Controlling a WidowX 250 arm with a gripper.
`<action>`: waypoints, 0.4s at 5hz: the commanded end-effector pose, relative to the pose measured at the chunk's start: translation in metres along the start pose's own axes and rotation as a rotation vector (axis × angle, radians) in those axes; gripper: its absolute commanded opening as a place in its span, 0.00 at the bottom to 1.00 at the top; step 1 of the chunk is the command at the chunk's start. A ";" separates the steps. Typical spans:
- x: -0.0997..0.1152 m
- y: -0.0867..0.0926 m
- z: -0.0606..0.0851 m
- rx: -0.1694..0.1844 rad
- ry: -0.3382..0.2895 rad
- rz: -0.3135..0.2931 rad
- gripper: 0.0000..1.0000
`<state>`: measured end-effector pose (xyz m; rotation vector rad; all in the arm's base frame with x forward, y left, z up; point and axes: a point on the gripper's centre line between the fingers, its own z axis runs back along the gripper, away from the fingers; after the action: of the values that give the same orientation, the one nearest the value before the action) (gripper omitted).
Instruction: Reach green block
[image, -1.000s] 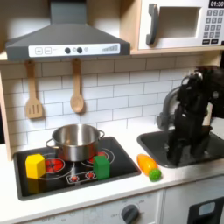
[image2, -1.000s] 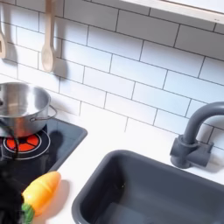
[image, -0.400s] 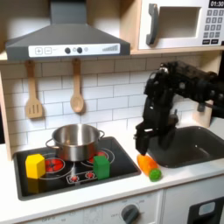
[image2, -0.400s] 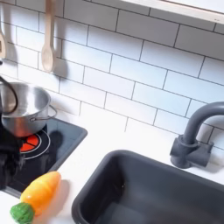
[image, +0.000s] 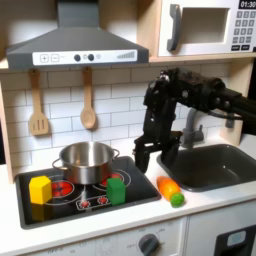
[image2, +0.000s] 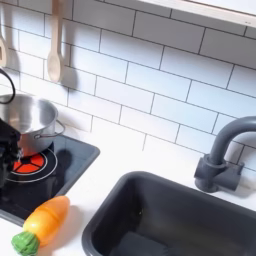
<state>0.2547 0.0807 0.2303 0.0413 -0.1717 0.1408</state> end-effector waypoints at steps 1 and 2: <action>0.025 0.014 -0.008 0.010 -0.005 0.019 1.00; 0.035 0.016 -0.014 0.005 -0.002 0.007 1.00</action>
<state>0.2883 0.1021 0.2213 0.0466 -0.1719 0.1515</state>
